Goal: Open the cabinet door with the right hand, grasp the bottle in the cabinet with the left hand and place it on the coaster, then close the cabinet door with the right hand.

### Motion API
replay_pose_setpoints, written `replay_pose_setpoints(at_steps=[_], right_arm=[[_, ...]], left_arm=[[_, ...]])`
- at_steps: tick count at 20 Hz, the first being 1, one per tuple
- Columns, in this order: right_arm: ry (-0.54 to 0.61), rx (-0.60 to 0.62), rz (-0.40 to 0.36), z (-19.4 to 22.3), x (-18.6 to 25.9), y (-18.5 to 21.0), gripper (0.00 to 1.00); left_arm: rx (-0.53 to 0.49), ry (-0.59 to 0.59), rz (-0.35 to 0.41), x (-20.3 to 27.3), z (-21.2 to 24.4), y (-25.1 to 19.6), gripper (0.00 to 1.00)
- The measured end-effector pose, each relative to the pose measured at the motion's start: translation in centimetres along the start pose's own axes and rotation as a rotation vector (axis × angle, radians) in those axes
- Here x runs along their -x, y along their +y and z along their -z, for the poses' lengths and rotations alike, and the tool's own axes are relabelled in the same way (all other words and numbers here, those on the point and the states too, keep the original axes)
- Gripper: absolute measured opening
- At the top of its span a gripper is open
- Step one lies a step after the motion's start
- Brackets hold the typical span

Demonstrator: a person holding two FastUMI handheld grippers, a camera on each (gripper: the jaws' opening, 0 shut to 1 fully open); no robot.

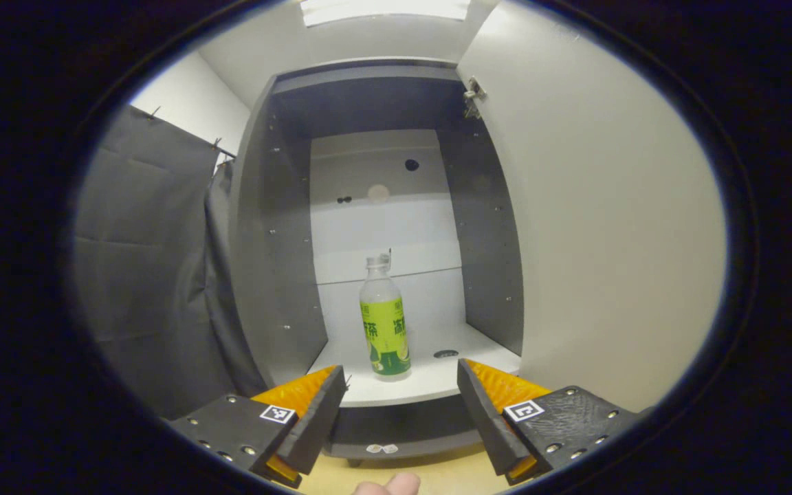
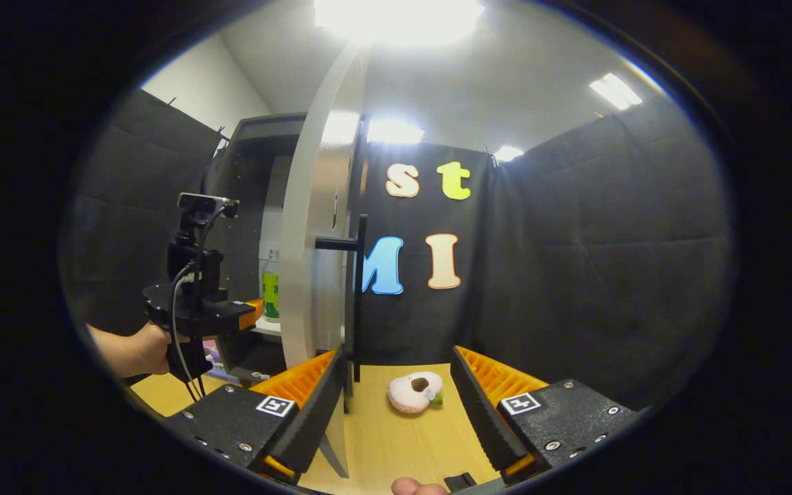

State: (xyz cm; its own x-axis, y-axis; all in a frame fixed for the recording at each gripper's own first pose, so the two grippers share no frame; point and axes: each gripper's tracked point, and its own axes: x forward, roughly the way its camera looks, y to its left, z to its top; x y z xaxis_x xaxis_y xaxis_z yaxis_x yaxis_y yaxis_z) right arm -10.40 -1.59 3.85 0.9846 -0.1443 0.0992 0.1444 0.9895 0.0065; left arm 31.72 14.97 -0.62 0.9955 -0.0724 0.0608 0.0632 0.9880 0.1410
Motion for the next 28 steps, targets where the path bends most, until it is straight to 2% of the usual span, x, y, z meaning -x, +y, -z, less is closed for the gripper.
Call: replay_pose_setpoints(at_steps=[3, 4, 5, 7, 8, 9, 14, 15, 18, 19, 21, 22, 23, 25, 28], right_arm=[[-0.048, -0.011, 0.051, -0.3, 0.1, -0.4, 0.94], [-0.055, -0.014, 0.065, -0.2, 0.1, -0.4, 0.94], [-0.067, -0.019, 0.074, -0.1, 0.2, -0.3, 0.94], [-0.097, -0.031, 0.111, -0.3, 0.2, -0.2, 0.93], [-0.102, -0.045, 0.121, -0.2, 0.3, -0.1, 0.93], [-0.108, -0.054, 0.128, -0.2, 0.4, 0.0, 0.92], [-0.118, -0.061, 0.171, 0.0, 0.6, 0.2, 0.91], [-0.121, -0.055, 0.173, -0.1, 0.6, 0.3, 0.91], [-0.108, -0.038, 0.191, 0.1, 0.8, 0.3, 0.89], [-0.104, -0.032, 0.196, 0.0, 0.9, 0.3, 0.88], [-0.107, -0.030, 0.198, -0.2, 1.0, 0.4, 0.89], [-0.108, -0.034, 0.201, -0.1, 1.0, 0.4, 0.88], [-0.109, -0.037, 0.204, -0.1, 1.1, 0.4, 0.88], [-0.111, -0.041, 0.205, -0.2, 1.3, 0.4, 0.88], [-0.108, -0.040, 0.203, -0.2, 1.2, 0.3, 0.88]], left_arm=[[0.003, -0.007, 0.022, -3.2, 0.7, -0.1, 0.98], [-0.003, -0.009, 0.020, -4.1, 1.0, 0.1, 0.94], [-0.009, -0.015, 0.025, -5.2, 1.1, 0.0, 0.98], [-0.011, -0.026, 0.036, -7.3, 1.3, 0.1, 0.98], [-0.006, -0.026, 0.047, -8.0, 1.4, 0.1, 0.89], [0.000, -0.031, 0.043, -9.0, 1.5, 0.3, 0.94], [0.032, -0.088, 0.012, -12.0, 0.6, 1.9, 0.94], [0.036, -0.095, 0.011, -12.5, 0.5, 2.0, 0.98], [0.052, -0.085, -0.006, -14.7, 1.0, 2.8, 0.98], [0.064, -0.079, -0.008, -15.3, 1.2, 2.9, 0.93], [0.087, -0.078, 0.008, -16.1, 1.2, 2.6, 0.98], [0.092, -0.086, 0.018, -16.4, 0.9, 2.3, 0.93], [0.091, -0.095, 0.019, -16.4, 0.8, 2.2, 0.98], [0.088, -0.092, 0.007, -16.1, 0.8, 2.2, 0.68], [0.106, -0.100, 0.003, -15.7, 0.5, 2.6, 0.68]])
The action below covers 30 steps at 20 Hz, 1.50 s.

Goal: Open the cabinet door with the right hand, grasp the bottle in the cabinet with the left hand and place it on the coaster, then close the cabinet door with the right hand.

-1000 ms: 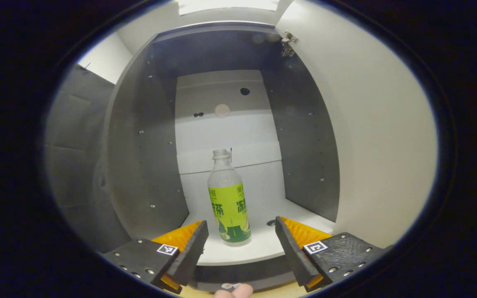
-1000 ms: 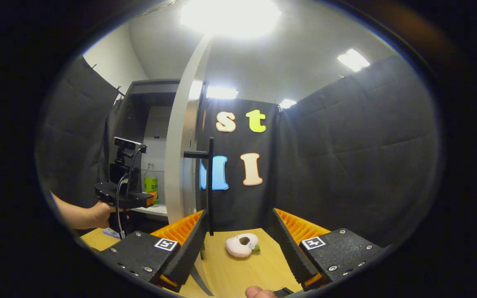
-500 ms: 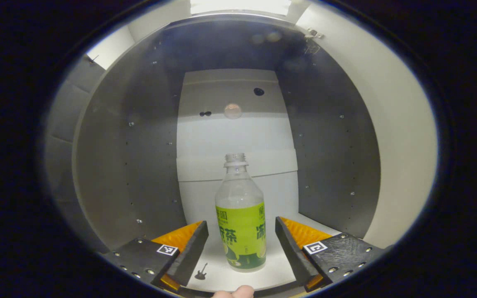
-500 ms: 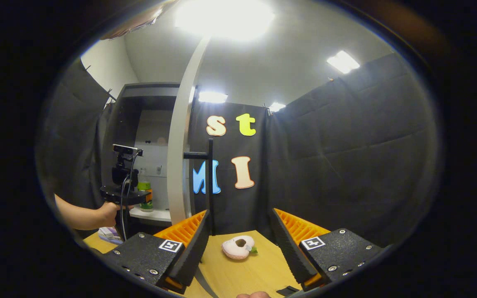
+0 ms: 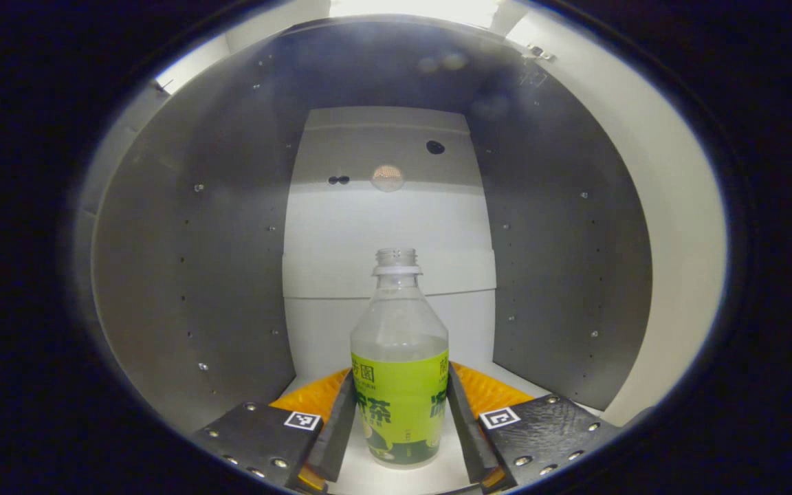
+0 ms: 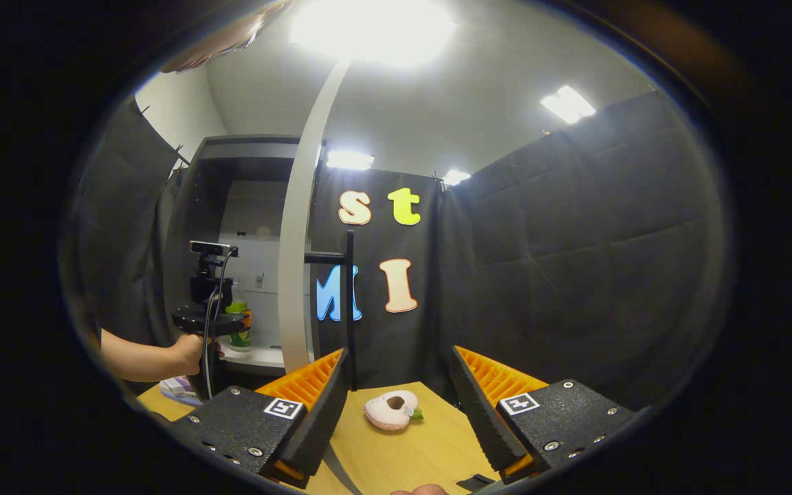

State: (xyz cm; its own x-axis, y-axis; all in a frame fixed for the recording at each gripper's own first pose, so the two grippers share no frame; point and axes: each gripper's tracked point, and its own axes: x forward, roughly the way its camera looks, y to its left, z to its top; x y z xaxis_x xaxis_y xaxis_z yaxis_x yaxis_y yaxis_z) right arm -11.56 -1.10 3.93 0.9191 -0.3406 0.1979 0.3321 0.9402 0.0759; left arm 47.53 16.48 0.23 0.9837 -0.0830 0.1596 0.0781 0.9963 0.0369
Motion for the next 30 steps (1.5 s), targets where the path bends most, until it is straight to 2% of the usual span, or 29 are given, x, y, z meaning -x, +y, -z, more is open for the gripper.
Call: replay_pose_setpoints(at_steps=[1, 2, 4, 7, 8, 9, 12, 13, 15, 16, 18, 19, 24, 26, 27, 28, 29, 30], right_arm=[[0.000, 0.000, -0.002, 0.1, -0.1, 0.0, 0.88], [0.001, -0.003, -0.006, 0.2, -0.3, 0.0, 0.88], [0.000, -0.010, -0.017, 0.2, -0.3, -0.2, 0.88], [0.006, -0.009, -0.055, 0.2, -0.4, -0.1, 0.88], [0.005, -0.021, -0.071, 0.2, -0.3, -0.2, 0.88], [0.001, -0.037, -0.091, 0.2, -0.3, -0.4, 0.89], [0.043, -0.094, -0.177, 1.6, -0.6, -0.4, 0.93], [0.067, -0.104, -0.215, 2.0, -0.8, -0.4, 0.95], [0.078, -0.108, -0.298, 1.9, -1.4, -0.2, 0.96], [0.078, -0.102, -0.339, 2.0, -1.3, -0.4, 0.95], [0.077, -0.083, -0.390, 2.3, -1.8, -1.4, 0.95], [0.086, -0.081, -0.410, 2.6, -2.0, -2.1, 0.95], [0.171, -0.116, -0.487, 5.7, -2.2, -4.9, 0.95], [0.212, -0.107, -0.494, 7.5, -2.4, -5.7, 0.95], [0.236, -0.102, -0.500, 8.3, -2.3, -5.8, 0.95], [0.254, -0.093, -0.506, 9.0, -2.3, -5.7, 0.95], [0.268, -0.077, -0.517, 9.6, -2.3, -5.5, 0.95], [0.280, -0.053, -0.530, 10.3, -2.2, -5.1, 0.95]], left_arm=[[-0.008, -0.016, -0.021, 0.3, -0.5, 0.6, 0.72], [-0.021, -0.033, -0.045, 0.8, -1.1, 1.2, 0.68], [-0.046, -0.037, -0.066, 1.9, -1.9, 1.8, 0.72], [-0.084, -0.040, -0.119, 4.6, -3.0, 3.0, 0.64], [-0.090, -0.034, -0.132, 6.0, -3.1, 3.4, 0.68], [-0.090, -0.035, -0.141, 7.3, -3.3, 3.6, 0.68], [-0.089, -0.059, -0.183, 12.0, -4.7, 4.1, 0.68], [-0.100, -0.063, -0.208, 13.7, -5.0, 4.4, 0.64], [-0.120, -0.058, -0.265, 17.1, -5.4, 5.1, 0.72], [-0.118, -0.057, -0.290, 18.9, -5.7, 5.2, 0.72], [-0.133, -0.057, -0.346, 22.8, -5.7, 5.6, 0.64], [-0.147, -0.057, -0.384, 24.9, -5.8, 5.9, 0.72], [-0.185, -0.022, -0.521, 34.6, -3.1, 5.5, 0.71], [-0.173, 0.002, -0.552, 37.7, -1.1, 5.0, 0.69], [-0.168, 0.011, -0.571, 39.4, -0.1, 4.9, 0.72], [-0.162, 0.017, -0.584, 40.9, 1.1, 4.9, 0.68], [-0.155, 0.033, -0.593, 42.1, 2.3, 4.7, 0.72], [-0.152, 0.048, -0.601, 43.4, 4.2, 4.7, 0.72]])
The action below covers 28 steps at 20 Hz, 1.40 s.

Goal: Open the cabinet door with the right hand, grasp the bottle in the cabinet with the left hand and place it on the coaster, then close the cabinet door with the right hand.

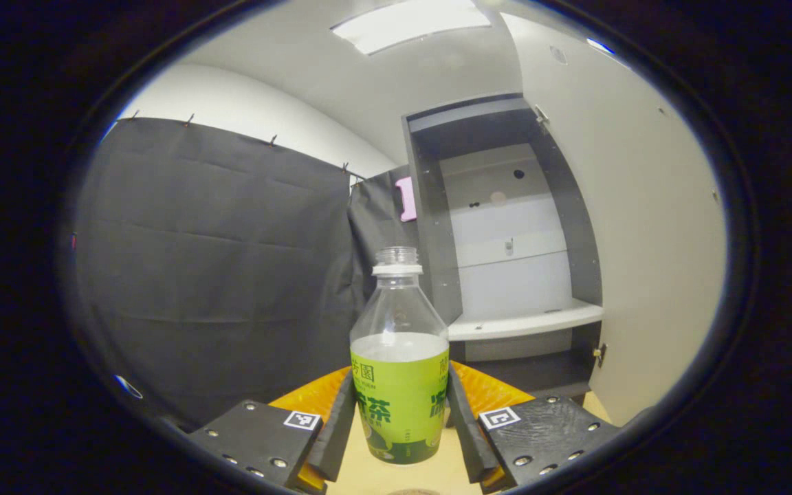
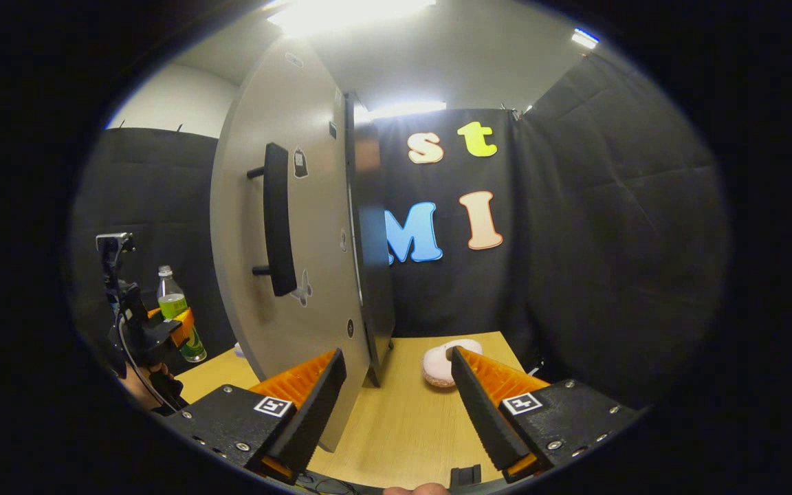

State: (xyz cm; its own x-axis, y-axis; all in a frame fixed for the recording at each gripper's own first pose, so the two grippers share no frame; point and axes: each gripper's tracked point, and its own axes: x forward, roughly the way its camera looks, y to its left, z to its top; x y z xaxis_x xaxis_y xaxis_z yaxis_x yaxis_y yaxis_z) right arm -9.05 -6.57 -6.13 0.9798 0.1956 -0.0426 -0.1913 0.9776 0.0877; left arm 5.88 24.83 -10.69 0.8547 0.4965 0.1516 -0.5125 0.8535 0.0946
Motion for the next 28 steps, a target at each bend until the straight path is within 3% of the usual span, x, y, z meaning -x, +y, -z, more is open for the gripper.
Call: replay_pose_setpoints(at_steps=[1, 2, 4, 6, 7, 8, 12, 15, 17, 18, 19, 20, 22, 23, 28], right_arm=[[0.024, 0.030, -0.007, 0.9, -0.3, 0.2, 0.95], [0.045, 0.064, -0.006, 1.8, -0.5, 0.2, 0.95], [0.068, 0.106, -0.020, 2.9, -1.3, 0.9, 0.95], [0.096, 0.141, -0.026, 4.5, -2.1, 1.2, 0.95], [0.126, 0.148, -0.022, 5.7, -2.4, 1.2, 0.95], [0.162, 0.145, -0.022, 7.2, -2.5, 1.4, 0.95], [0.275, 0.198, -0.036, 11.7, -2.2, 2.1, 0.95], [0.317, 0.223, -0.067, 13.3, -1.7, 3.3, 0.94], [0.332, 0.204, -0.080, 13.8, -2.1, 4.0, 0.94], [0.338, 0.201, -0.085, 13.9, -2.4, 4.3, 0.93], [0.342, 0.199, -0.094, 14.0, -2.4, 4.5, 0.93], [0.347, 0.198, -0.098, 14.2, -2.6, 4.7, 0.94], [0.360, 0.192, -0.097, 14.6, -2.8, 4.5, 0.93], [0.371, 0.188, -0.096, 14.8, -2.9, 4.4, 0.94], [0.393, 0.184, -0.105, 15.3, -2.9, 4.8, 0.94]], left_arm=[[-0.005, 0.010, -0.002, 0.9, 1.9, 0.1, 0.69], [-0.013, 0.022, -0.021, 1.7, 3.9, 0.6, 0.73], [0.003, 0.041, -0.007, 3.1, 8.6, 0.5, 0.61], [-0.008, 0.045, -0.005, 3.8, 12.7, 0.1, 0.65], [-0.017, 0.048, -0.008, 4.1, 14.6, 0.0, 0.61], [-0.005, 0.055, -0.006, 4.4, 16.3, -0.2, 0.65], [0.033, 0.062, -0.036, 4.7, 21.6, 0.2, 0.61], [0.055, 0.055, -0.039, 3.9, 23.8, 0.2, 0.61], [0.006, 0.024, -0.023, 3.8, 23.7, -0.5, 0.58], [-0.002, 0.011, -0.013, 4.0, 23.6, -1.1, 0.65], [0.004, 0.010, -0.004, 4.0, 23.7, -1.8, 0.61], [0.007, 0.014, -0.005, 4.0, 24.1, -1.9, 0.65], [0.005, 0.007, -0.012, 3.8, 23.9, -1.8, 0.58], [0.005, 0.007, -0.011, 3.7, 23.9, -1.9, 0.65], [0.020, 0.067, 0.008, 3.7, 25.6, -2.2, 0.69]])
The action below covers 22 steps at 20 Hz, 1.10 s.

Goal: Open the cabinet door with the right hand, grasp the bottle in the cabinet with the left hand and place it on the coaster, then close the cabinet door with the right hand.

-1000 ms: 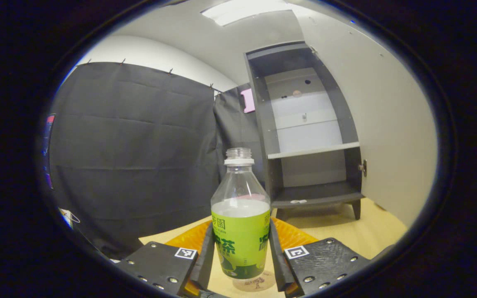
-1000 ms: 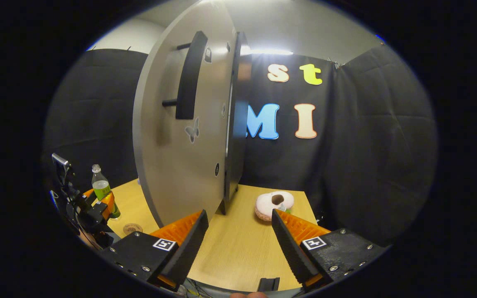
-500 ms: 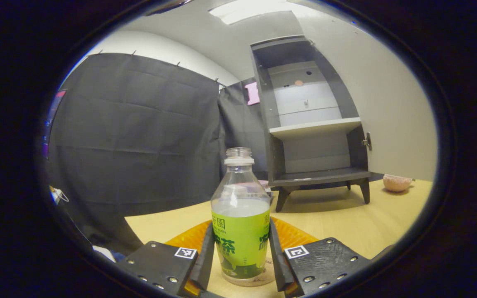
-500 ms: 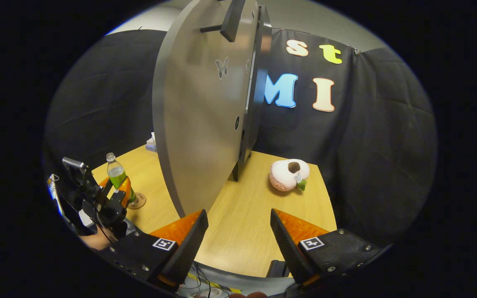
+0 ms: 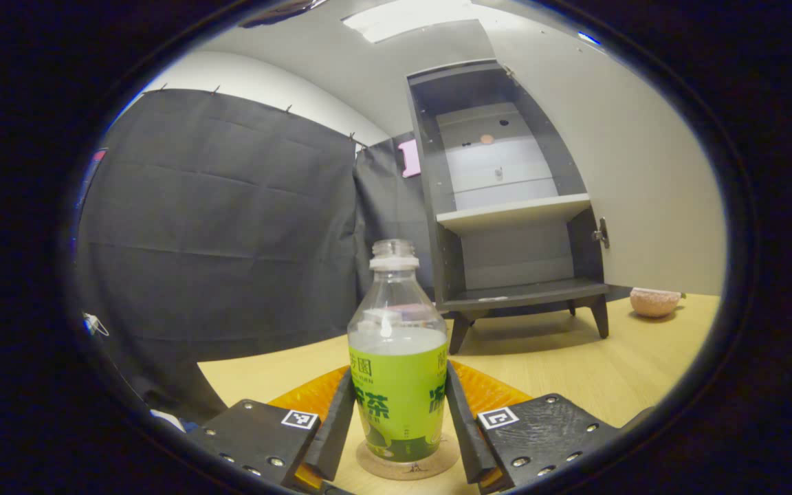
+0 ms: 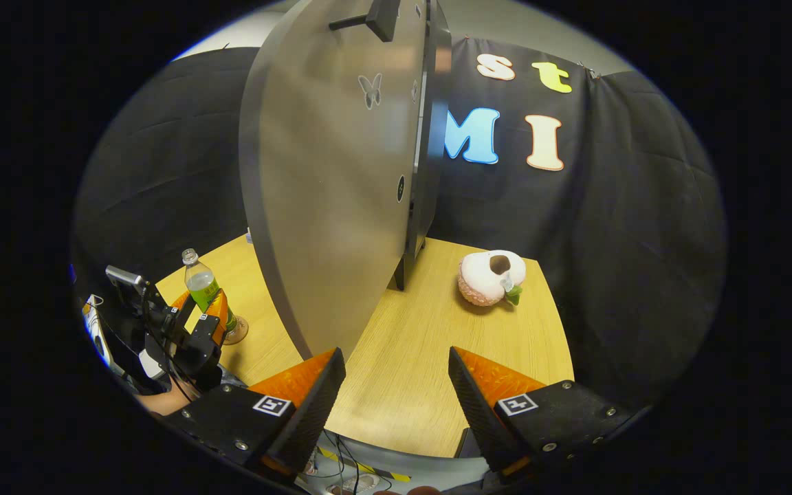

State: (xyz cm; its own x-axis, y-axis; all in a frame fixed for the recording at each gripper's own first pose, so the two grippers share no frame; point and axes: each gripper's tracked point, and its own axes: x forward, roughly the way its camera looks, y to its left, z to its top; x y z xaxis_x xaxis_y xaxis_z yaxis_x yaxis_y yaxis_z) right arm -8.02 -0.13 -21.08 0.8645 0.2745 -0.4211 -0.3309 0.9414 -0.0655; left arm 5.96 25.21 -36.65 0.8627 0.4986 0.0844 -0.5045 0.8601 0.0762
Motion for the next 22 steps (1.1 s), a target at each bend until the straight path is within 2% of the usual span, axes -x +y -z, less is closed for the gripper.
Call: replay_pose_setpoints(at_steps=[2, 3, 4, 5, 7, 8, 9, 10, 13, 14, 15, 16, 18, 19, 20, 21, 22], right_arm=[[0.002, 0.007, -0.005, 0.0, 0.1, 0.3, 0.93], [-0.001, 0.010, -0.006, -0.2, 0.1, 0.4, 0.94], [-0.004, 0.014, -0.011, -0.2, 0.2, 0.7, 0.93], [-0.007, 0.023, -0.013, -0.3, 0.3, 0.9, 0.94], [-0.018, 0.040, -0.014, -0.7, 0.4, 0.7, 0.94], [-0.024, 0.043, -0.011, -0.7, 0.4, 0.7, 0.94], [-0.026, 0.040, -0.005, -0.7, 0.5, 0.6, 0.94], [-0.023, 0.031, 0.003, -0.6, 0.6, 0.6, 0.94], [-0.032, 0.011, 0.024, -0.6, 1.0, 0.3, 0.94], [-0.034, 0.003, 0.030, -0.6, 1.1, 0.2, 0.94], [-0.038, -0.005, 0.036, -0.7, 1.2, 0.1, 0.93], [-0.043, -0.015, 0.042, -0.6, 1.4, 0.0, 0.93], [-0.046, -0.034, 0.049, 0.2, 2.1, -0.7, 0.93], [-0.047, -0.043, 0.053, 0.4, 2.3, -1.0, 0.93], [-0.048, -0.056, 0.057, 0.5, 2.5, -1.0, 0.93], [-0.051, -0.071, 0.061, 0.5, 2.6, -1.2, 0.94], [-0.056, -0.085, 0.063, 0.4, 2.7, -1.4, 0.93]], left_arm=[[0.025, 0.011, -0.016, -0.1, 0.2, 0.7, 0.89], [0.034, -0.004, -0.023, -0.2, -0.3, 0.9, 0.90], [0.037, -0.020, -0.032, -0.2, -0.7, 1.2, 0.86], [0.040, -0.032, -0.039, -0.2, -1.1, 1.3, 0.90], [0.055, -0.044, -0.025, 0.0, -1.7, 0.8, 0.86], [0.060, -0.049, -0.020, 0.3, -2.1, 0.7, 0.90], [0.059, -0.048, -0.023, 0.5, -2.4, 0.9, 0.86], [0.059, -0.047, -0.031, 0.6, -2.6, 1.0, 0.90], [0.073, -0.067, -0.049, 1.2, -4.4, 2.0, 0.90], [0.078, -0.065, -0.050, 1.6, -5.0, 2.2, 0.86], [0.084, -0.067, -0.046, 1.9, -5.9, 2.3, 0.90], [0.093, -0.067, -0.039, 2.0, -6.6, 2.3, 0.86], [0.098, -0.075, -0.017, 2.1, -8.3, 2.5, 0.86], [0.088, -0.090, -0.004, 2.3, -9.6, 2.4, 0.90], [0.076, -0.107, 0.006, 2.8, -11.1, 1.9, 0.86], [0.067, -0.122, 0.017, 3.3, -12.5, 1.6, 0.90], [0.065, -0.134, 0.035, 3.7, -13.9, 1.3, 0.90]])
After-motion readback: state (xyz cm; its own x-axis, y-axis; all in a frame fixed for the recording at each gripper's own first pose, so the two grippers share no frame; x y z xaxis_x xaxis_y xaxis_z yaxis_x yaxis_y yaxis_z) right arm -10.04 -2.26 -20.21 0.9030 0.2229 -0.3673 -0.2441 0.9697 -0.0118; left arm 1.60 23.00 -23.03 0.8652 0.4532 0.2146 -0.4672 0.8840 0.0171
